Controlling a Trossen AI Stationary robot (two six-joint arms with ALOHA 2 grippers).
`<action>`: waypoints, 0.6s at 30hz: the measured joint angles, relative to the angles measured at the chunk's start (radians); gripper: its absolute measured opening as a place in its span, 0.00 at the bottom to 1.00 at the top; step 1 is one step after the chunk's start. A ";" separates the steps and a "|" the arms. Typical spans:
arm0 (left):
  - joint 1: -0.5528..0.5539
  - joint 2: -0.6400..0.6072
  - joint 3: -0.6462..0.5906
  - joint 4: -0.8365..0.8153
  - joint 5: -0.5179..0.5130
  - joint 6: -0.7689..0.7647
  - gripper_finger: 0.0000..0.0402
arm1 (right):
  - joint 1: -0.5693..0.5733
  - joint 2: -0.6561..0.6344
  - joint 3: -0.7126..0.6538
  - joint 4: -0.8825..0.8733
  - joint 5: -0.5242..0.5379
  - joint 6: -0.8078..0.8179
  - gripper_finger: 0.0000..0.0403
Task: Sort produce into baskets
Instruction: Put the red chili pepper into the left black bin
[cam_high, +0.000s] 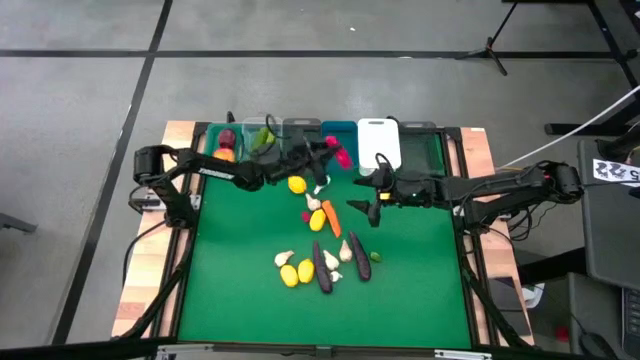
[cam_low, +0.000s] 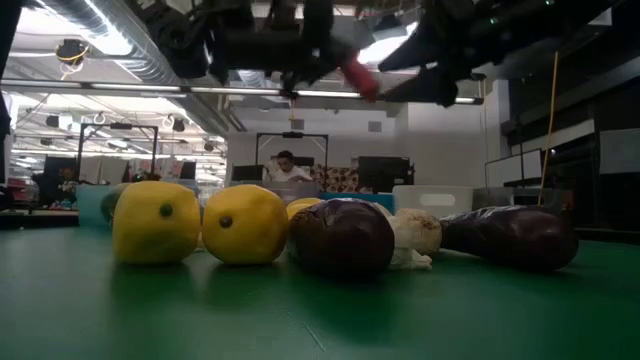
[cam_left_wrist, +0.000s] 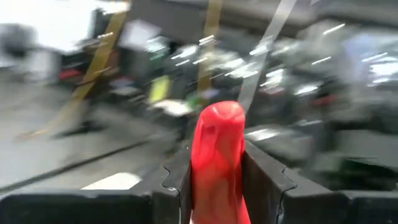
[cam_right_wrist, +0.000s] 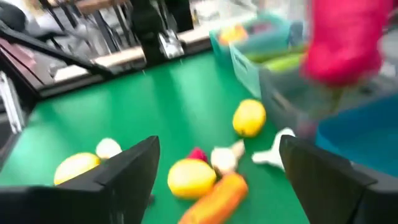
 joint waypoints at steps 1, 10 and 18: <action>0.015 -0.009 0.000 -0.057 -0.043 -0.001 0.26 | 0.000 0.000 0.000 -0.024 0.000 0.011 0.82; 0.176 -0.040 0.000 -0.479 -0.226 -0.155 0.27 | 0.000 0.000 0.000 -0.104 0.004 0.045 0.79; 0.275 -0.040 0.000 -0.720 -0.205 -0.272 0.28 | 0.000 0.000 0.000 -0.104 0.004 0.046 0.78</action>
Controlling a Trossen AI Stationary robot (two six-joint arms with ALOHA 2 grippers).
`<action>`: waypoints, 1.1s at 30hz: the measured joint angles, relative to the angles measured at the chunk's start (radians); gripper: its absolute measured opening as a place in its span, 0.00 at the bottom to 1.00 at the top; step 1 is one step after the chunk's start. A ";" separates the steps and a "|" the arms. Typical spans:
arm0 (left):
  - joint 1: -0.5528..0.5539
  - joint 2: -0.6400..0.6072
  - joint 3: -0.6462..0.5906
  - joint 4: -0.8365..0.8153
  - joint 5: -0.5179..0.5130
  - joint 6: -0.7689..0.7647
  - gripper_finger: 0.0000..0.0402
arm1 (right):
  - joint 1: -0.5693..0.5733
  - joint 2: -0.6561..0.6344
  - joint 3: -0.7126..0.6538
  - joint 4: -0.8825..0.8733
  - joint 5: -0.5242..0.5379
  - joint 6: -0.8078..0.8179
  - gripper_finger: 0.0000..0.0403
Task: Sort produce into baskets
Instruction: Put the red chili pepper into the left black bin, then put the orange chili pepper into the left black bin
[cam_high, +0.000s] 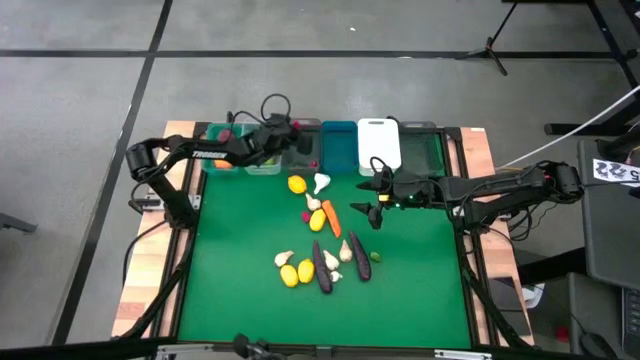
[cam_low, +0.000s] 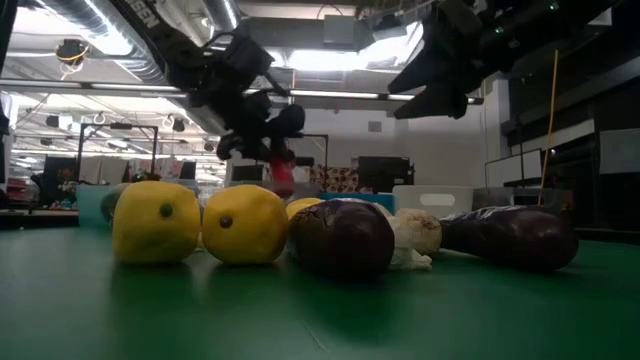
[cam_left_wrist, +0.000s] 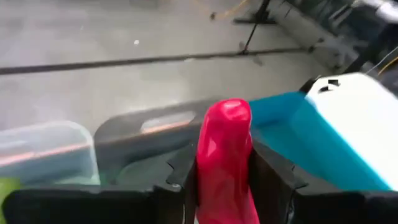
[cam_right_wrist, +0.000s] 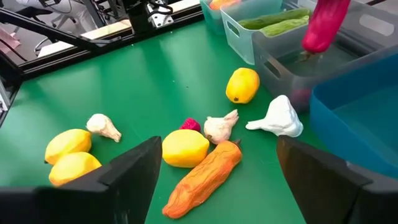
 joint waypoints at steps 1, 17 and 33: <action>0.003 0.000 0.000 -0.010 0.004 0.002 0.28 | 0.000 0.000 0.000 0.000 0.000 0.000 0.78; 0.009 0.000 0.000 -0.004 0.187 0.098 0.68 | 0.001 0.030 0.000 -0.001 -0.034 0.000 0.78; -0.205 -0.316 0.000 -0.037 0.151 0.206 0.71 | 0.155 0.305 0.002 0.156 0.370 0.099 0.78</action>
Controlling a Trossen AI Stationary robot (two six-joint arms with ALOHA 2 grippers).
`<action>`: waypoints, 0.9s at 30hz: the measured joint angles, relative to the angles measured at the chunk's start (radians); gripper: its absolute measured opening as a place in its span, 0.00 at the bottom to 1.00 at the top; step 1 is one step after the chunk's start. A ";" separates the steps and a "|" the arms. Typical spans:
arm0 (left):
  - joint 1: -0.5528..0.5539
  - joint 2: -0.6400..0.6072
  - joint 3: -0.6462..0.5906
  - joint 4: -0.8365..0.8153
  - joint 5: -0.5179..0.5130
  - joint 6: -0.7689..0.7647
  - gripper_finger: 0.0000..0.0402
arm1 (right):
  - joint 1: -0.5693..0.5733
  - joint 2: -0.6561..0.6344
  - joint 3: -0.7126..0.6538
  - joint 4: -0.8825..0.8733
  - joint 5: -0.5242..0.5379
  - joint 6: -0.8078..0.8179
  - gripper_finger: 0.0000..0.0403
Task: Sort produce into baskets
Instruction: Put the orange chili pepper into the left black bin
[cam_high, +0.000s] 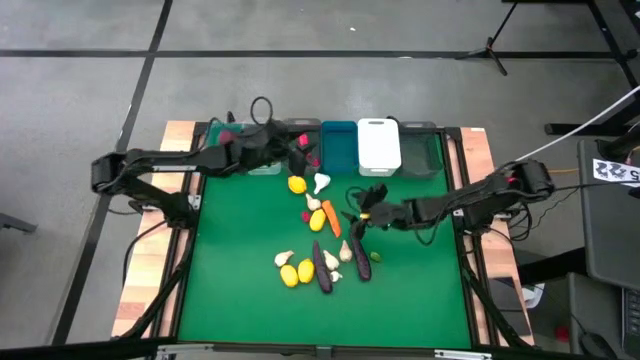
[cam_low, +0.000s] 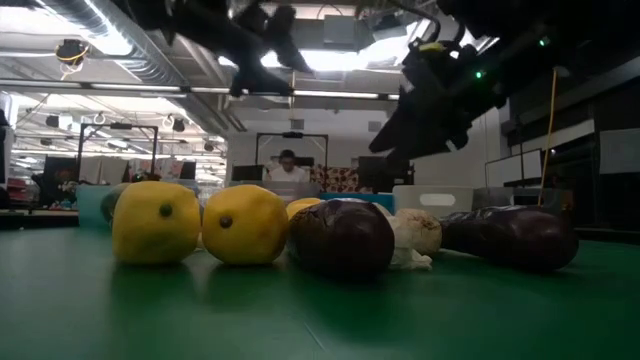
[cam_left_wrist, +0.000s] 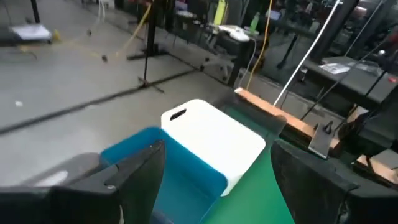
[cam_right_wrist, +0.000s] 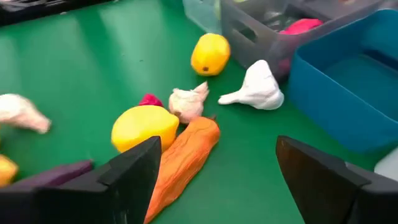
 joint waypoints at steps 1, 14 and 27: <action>-0.017 -0.015 0.000 0.001 -0.022 0.010 0.71 | 0.017 0.024 0.000 0.031 0.032 0.007 0.78; -0.133 -0.048 0.000 -0.013 -0.076 0.025 0.71 | 0.087 0.269 0.160 0.015 0.166 0.034 0.78; -0.161 -0.048 0.000 -0.057 -0.081 0.026 0.71 | 0.075 0.400 0.244 -0.176 0.161 0.141 0.78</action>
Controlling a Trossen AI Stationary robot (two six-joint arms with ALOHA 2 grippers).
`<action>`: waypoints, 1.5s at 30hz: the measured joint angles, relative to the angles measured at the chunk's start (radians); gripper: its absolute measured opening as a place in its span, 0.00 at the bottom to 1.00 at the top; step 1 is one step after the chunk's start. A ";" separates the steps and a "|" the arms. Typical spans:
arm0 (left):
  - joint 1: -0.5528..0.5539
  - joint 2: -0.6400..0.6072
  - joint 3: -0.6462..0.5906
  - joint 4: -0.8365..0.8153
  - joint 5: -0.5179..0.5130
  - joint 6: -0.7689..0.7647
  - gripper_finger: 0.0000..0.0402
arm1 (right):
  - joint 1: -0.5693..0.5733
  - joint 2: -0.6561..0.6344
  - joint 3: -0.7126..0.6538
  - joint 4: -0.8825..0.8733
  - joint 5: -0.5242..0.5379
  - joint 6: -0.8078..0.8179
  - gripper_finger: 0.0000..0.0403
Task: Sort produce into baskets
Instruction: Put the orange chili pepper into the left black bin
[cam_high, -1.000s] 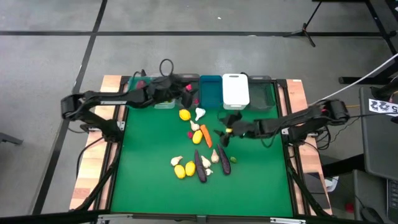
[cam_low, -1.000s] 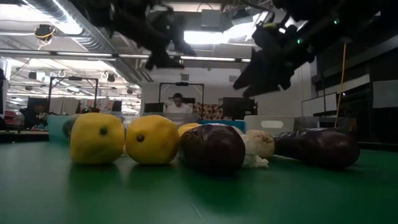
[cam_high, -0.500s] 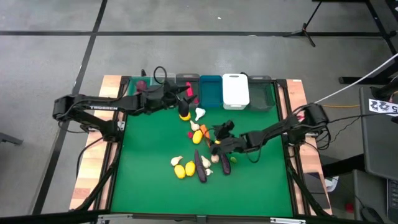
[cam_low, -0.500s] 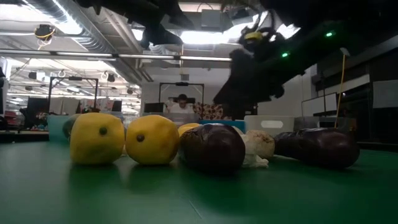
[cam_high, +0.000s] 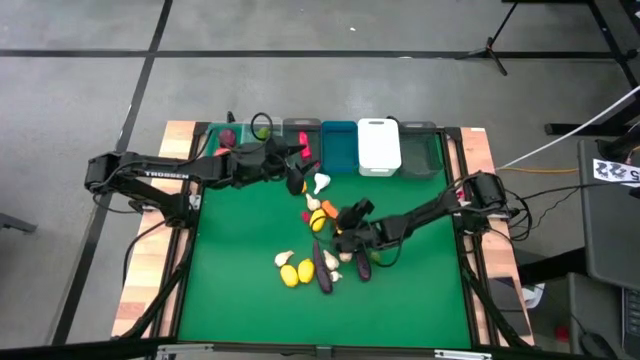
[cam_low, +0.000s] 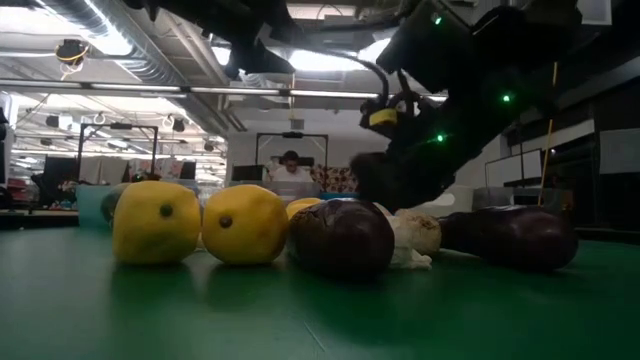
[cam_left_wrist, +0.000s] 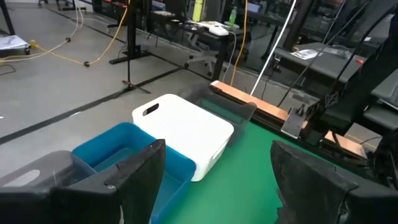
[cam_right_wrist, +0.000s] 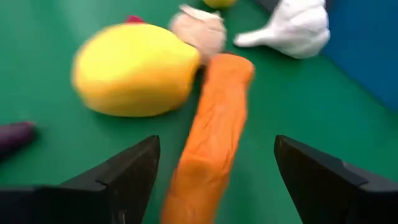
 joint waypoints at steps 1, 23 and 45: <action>0.000 0.000 0.000 0.000 0.000 0.001 0.71 | -0.007 0.000 0.000 -0.009 -0.001 0.002 0.78; 0.000 -0.002 0.000 0.014 0.000 0.010 0.71 | -0.086 -0.005 0.002 -0.024 -0.217 0.020 0.20; -0.072 -0.120 -0.001 0.332 0.107 0.075 0.71 | -0.086 -0.524 -0.001 -0.041 -0.030 -0.201 0.25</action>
